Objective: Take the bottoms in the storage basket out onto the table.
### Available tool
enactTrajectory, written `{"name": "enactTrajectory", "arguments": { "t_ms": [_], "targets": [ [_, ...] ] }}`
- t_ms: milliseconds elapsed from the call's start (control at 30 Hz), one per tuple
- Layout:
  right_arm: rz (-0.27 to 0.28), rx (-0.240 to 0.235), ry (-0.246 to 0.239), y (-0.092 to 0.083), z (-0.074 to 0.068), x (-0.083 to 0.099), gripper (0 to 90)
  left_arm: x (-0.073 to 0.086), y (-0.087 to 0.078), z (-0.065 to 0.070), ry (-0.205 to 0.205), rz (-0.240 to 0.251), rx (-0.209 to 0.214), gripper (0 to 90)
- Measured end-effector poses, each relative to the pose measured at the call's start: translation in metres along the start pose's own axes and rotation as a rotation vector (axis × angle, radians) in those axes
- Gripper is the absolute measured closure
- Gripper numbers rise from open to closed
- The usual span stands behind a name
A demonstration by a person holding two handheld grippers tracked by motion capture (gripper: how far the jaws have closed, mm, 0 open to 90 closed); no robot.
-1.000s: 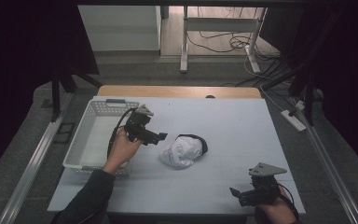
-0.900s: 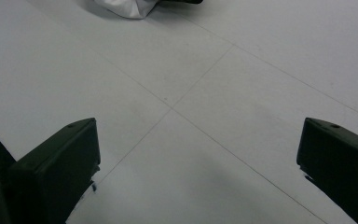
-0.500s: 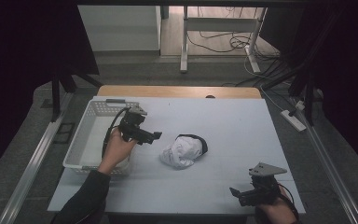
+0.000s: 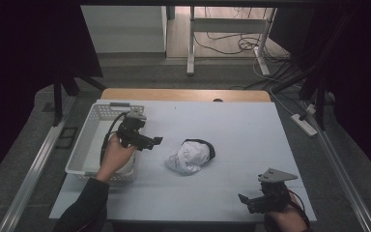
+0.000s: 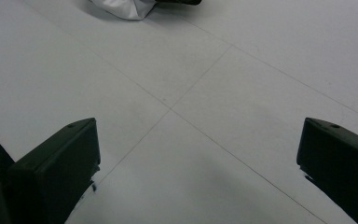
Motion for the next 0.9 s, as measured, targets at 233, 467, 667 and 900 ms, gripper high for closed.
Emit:
{"name": "enactTrajectory", "arguments": {
  "t_ms": [233, 467, 667, 900],
  "targets": [
    [0.001, 0.000, 0.000, 0.000, 0.000, 0.000, 0.0, 0.006, -0.006, -0.003, -0.017, 0.009, 0.001, 0.5],
    [0.001, 0.000, -0.001, 0.000, 0.000, 0.000, 0.0, 0.012, -0.012, -0.006, -0.029, 0.018, -0.002, 0.5],
    [0.002, 0.000, -0.003, 0.000, 0.000, 0.000, 0.0, 0.016, -0.018, -0.008, -0.037, 0.023, -0.005, 0.5],
    [0.001, 0.001, -0.002, 0.000, 0.000, 0.000, 0.0, 0.021, -0.023, -0.009, -0.047, 0.039, 0.010, 0.6]
  ]
}}
Point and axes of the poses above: each handheld gripper's, and its own axes: y roughly forward along the jaws, x roughly out of its underside, z roughly to its right, the point moved 2 cm from there along y, roughly forward along the jaws
